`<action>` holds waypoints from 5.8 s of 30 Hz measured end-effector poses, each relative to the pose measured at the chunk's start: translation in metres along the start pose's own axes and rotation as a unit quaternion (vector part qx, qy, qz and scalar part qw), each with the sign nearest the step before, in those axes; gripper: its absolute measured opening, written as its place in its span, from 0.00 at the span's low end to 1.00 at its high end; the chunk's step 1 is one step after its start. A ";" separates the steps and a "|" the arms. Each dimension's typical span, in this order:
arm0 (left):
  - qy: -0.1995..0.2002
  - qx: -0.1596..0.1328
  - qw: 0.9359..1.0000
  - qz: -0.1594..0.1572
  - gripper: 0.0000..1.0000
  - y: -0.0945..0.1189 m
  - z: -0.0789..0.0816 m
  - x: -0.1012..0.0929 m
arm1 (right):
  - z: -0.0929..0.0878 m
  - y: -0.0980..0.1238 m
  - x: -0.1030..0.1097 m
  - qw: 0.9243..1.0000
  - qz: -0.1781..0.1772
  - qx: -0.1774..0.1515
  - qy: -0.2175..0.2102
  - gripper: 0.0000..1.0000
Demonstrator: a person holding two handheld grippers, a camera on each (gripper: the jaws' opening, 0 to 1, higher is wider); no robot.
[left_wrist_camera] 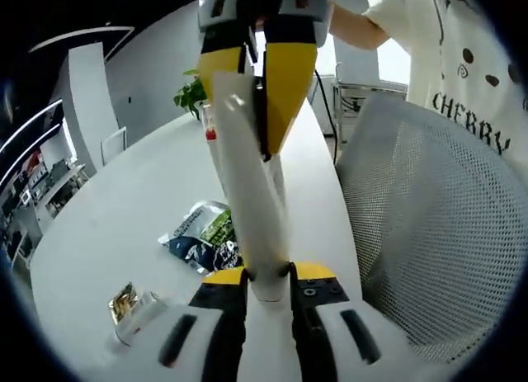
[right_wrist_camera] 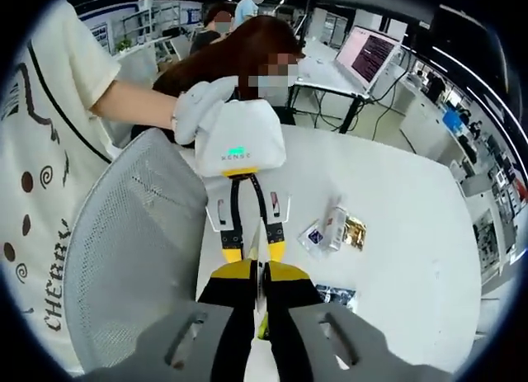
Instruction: Arrange the skincare products in the storage area until every visible bottle or jar stands upright without overlapping.
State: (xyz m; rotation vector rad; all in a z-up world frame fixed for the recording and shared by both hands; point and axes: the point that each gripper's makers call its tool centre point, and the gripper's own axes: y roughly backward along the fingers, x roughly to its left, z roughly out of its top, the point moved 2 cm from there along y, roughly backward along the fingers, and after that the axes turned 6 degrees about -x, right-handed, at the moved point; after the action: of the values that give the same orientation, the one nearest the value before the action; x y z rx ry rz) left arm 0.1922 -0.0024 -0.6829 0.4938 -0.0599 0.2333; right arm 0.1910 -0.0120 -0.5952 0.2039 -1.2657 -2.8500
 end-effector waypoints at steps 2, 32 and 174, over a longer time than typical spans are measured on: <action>0.001 -0.005 1.000 -0.009 0.15 -0.005 0.003 -0.002 | -0.004 0.003 -0.001 1.000 -0.001 0.001 -0.007 0.03; -0.029 -0.003 0.998 -0.057 0.15 -0.050 0.022 0.010 | -0.040 0.031 -0.022 0.999 -0.034 0.015 -0.032 0.04; 0.012 0.050 0.995 0.089 0.42 -0.035 0.018 0.080 | -0.096 0.064 -0.081 0.996 -0.080 0.023 -0.031 0.99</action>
State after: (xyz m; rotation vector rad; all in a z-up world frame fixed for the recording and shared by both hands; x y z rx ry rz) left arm 0.2778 -0.0243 -0.6741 0.5859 -0.0694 0.4176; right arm 0.2814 -0.1202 -0.6023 0.2288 -1.3872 -2.9843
